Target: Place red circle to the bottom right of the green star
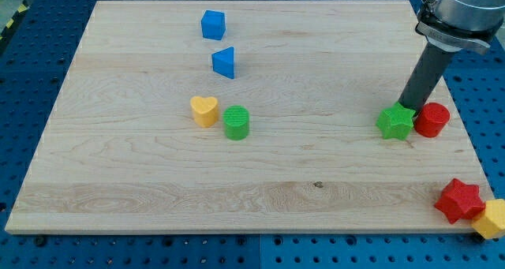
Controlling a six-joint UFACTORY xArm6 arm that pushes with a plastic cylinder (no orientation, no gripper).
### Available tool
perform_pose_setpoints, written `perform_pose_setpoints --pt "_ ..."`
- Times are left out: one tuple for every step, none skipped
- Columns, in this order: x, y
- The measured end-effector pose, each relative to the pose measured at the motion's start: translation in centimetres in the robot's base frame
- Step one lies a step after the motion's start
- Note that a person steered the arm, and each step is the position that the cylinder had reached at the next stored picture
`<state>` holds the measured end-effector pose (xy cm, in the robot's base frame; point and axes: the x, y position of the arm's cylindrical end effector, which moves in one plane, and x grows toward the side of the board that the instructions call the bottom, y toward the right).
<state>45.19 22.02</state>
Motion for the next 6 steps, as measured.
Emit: perform_pose_setpoints --pt "-2.1 0.1" --pt "-1.4 2.1" --pt "0.1 4.2" --pt "1.7 5.1" --pt "2.7 4.5" --pt "2.3 2.8"
